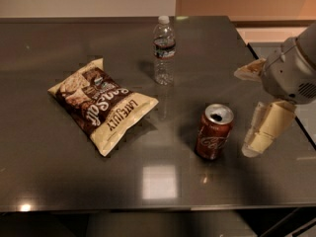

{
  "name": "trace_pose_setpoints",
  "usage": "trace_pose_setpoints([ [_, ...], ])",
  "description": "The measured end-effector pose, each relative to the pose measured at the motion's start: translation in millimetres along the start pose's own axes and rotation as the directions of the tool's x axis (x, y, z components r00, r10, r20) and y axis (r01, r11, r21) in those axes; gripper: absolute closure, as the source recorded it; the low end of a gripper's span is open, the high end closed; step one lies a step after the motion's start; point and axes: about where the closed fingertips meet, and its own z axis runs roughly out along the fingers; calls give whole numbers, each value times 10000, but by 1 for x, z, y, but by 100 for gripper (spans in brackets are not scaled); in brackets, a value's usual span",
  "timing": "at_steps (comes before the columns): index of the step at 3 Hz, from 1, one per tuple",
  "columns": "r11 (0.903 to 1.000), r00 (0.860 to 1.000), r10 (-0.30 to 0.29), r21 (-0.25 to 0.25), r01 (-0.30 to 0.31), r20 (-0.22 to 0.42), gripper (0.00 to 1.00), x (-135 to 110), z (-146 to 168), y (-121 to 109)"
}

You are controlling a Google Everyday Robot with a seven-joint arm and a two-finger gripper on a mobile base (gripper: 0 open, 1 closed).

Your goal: Move coke can near water bottle

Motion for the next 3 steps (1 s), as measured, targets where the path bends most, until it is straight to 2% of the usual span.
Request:
trace_pose_setpoints([
  [1, 9994, 9983, -197, -271, 213, 556, 0, -8, 18, 11],
  [2, 9988, 9965, -220, -416, 254, 803, 0, -12, 30, 17],
  [3, 9989, 9959, -136, -425, 175, 894, 19, -11, 35, 18],
])
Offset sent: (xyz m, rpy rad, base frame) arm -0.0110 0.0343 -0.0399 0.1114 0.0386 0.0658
